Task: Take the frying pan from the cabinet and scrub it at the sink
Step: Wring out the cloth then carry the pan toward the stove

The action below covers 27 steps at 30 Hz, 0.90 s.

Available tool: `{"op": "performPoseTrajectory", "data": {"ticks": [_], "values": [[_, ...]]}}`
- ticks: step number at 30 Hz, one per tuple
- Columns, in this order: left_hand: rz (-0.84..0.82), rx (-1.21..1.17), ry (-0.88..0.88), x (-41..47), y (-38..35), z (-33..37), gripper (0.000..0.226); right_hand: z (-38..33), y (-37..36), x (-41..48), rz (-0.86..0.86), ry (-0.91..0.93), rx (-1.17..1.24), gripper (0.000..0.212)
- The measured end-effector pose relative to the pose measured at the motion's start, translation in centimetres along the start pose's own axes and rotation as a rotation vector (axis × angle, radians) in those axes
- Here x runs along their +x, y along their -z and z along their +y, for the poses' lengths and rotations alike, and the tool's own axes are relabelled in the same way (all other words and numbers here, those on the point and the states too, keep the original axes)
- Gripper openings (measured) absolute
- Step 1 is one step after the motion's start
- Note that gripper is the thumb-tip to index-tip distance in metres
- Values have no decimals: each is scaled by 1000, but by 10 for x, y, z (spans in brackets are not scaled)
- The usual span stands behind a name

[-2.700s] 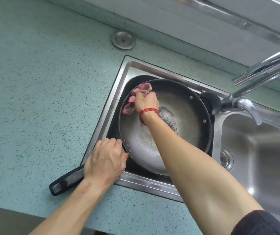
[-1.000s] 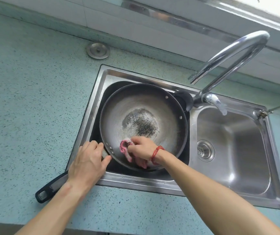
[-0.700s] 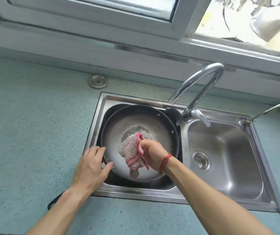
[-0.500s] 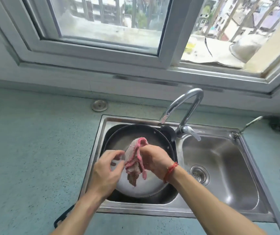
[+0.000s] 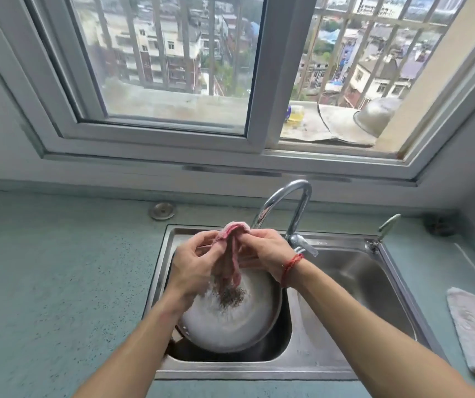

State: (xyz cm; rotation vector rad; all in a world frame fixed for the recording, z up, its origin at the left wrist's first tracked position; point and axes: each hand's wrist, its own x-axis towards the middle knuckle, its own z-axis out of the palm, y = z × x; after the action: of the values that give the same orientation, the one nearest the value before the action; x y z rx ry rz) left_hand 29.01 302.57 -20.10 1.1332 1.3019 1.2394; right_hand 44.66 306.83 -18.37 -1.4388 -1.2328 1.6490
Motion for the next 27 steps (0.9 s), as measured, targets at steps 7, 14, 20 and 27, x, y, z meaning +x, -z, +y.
{"op": "performPoseTrajectory", "data": {"ticks": [7, 14, 20, 27], "values": [[63, -148, 87, 17, 8, 29, 24, -28, 19, -1, 117, 52, -183, 30], [33, -157, 76, 38, 28, 56, 32, -55, 34, -8, 130, 97, -297, 26], [-66, -138, 17, 34, 34, 88, 30, -68, 31, -13, 103, 266, -331, 36], [-41, 297, -58, 33, 47, 79, 19, -96, 21, -22, 77, 559, -227, 36]]}}
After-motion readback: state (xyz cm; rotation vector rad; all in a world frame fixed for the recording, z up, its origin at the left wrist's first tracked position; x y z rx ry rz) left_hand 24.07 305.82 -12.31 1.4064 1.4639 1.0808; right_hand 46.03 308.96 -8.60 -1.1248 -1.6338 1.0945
